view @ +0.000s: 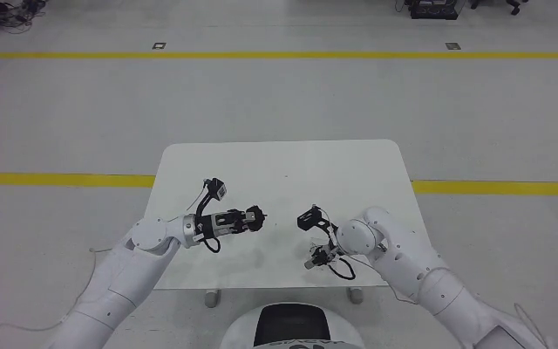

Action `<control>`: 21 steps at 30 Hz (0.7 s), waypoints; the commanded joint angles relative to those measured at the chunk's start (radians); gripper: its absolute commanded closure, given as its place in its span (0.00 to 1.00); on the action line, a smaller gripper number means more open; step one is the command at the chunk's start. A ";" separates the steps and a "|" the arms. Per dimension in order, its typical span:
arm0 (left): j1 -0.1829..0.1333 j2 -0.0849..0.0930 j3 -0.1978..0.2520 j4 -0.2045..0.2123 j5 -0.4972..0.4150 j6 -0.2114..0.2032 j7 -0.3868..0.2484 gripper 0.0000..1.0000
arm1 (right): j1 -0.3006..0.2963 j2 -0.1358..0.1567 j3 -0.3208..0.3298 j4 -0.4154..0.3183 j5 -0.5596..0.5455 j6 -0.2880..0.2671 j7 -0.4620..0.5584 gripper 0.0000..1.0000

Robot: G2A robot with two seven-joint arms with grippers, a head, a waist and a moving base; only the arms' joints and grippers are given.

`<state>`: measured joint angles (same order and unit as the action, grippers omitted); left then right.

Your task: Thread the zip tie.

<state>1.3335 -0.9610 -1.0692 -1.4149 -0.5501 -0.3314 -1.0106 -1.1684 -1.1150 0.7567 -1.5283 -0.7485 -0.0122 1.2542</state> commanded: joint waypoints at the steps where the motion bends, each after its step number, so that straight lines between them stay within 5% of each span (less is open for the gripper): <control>1: 0.000 0.000 0.000 0.000 0.000 0.000 0.000 1.00 | -0.003 0.000 -0.008 -0.005 -0.018 -0.007 -0.008 0.00; 21: 0.000 0.000 0.000 0.000 0.000 0.000 0.000 1.00 | -0.010 -0.001 -0.025 -0.012 -0.065 -0.031 -0.036 0.00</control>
<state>1.3335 -0.9610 -1.0692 -1.4149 -0.5501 -0.3314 -1.0106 -1.1786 -1.1155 0.7313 -1.5400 -0.8140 -0.0436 1.2186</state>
